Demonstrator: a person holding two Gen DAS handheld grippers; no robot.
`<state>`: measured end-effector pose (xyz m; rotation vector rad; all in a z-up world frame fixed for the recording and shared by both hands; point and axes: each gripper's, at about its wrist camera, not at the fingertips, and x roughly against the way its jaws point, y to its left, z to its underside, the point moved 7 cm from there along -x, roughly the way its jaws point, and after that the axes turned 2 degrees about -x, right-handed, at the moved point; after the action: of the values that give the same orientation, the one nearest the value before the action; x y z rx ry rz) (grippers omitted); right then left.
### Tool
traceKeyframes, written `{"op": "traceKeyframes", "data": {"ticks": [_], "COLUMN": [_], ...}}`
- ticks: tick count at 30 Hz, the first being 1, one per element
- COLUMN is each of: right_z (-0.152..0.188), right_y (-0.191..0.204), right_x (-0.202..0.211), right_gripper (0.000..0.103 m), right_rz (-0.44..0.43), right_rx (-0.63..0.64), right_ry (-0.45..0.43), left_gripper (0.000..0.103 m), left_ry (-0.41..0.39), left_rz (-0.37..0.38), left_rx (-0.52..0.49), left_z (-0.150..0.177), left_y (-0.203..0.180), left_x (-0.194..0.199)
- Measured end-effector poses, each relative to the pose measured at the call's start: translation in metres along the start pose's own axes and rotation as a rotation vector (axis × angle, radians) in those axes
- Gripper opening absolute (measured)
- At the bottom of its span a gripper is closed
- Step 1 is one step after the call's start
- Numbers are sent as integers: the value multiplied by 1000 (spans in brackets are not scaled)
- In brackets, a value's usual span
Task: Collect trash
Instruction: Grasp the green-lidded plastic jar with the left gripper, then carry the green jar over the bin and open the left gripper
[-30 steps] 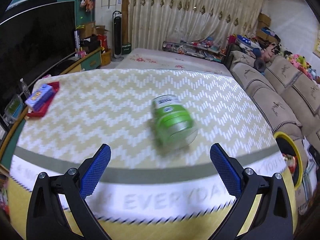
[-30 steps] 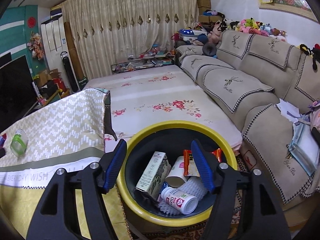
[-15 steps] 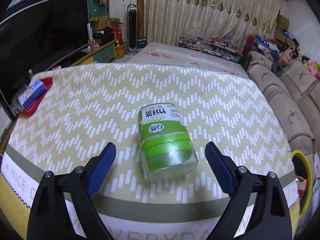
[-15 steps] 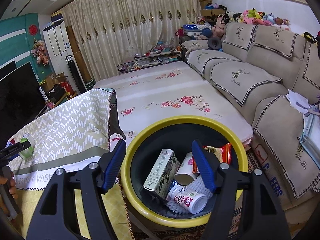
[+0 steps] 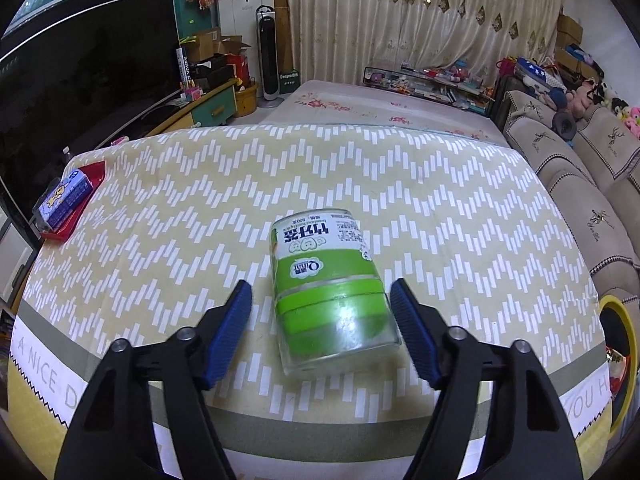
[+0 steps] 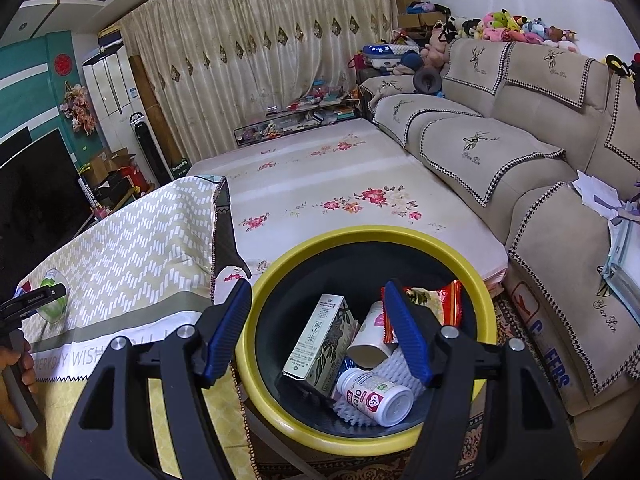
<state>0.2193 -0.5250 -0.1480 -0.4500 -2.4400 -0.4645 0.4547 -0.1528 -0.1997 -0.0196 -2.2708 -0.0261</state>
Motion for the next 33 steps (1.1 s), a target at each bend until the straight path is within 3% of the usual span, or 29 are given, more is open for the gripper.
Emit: {"op": "traceKeyframes", "data": {"ticks": [2,8,22,33], "right_z": [0,-1,-3,-9], "right_y": [0,2,9,-27], "right_x": [0,3,18,48], "right_gripper": [65,65,65,65], "right_rz": [-2,-6,-27,17], "right_rx": [-2,0,21,24], "right_ry": [-1,-7,-22,-71], "left_gripper": [53,51,51,51], "left_ry": [7,-26,-151,-200], "left_rz": [10,27,125,271], "left_rx": [-7,-19,-141,-258], "left_z": [1,8,32,41], "left_y": [-1,5,-5,-84], "left_x": [-1,17,126,189]}}
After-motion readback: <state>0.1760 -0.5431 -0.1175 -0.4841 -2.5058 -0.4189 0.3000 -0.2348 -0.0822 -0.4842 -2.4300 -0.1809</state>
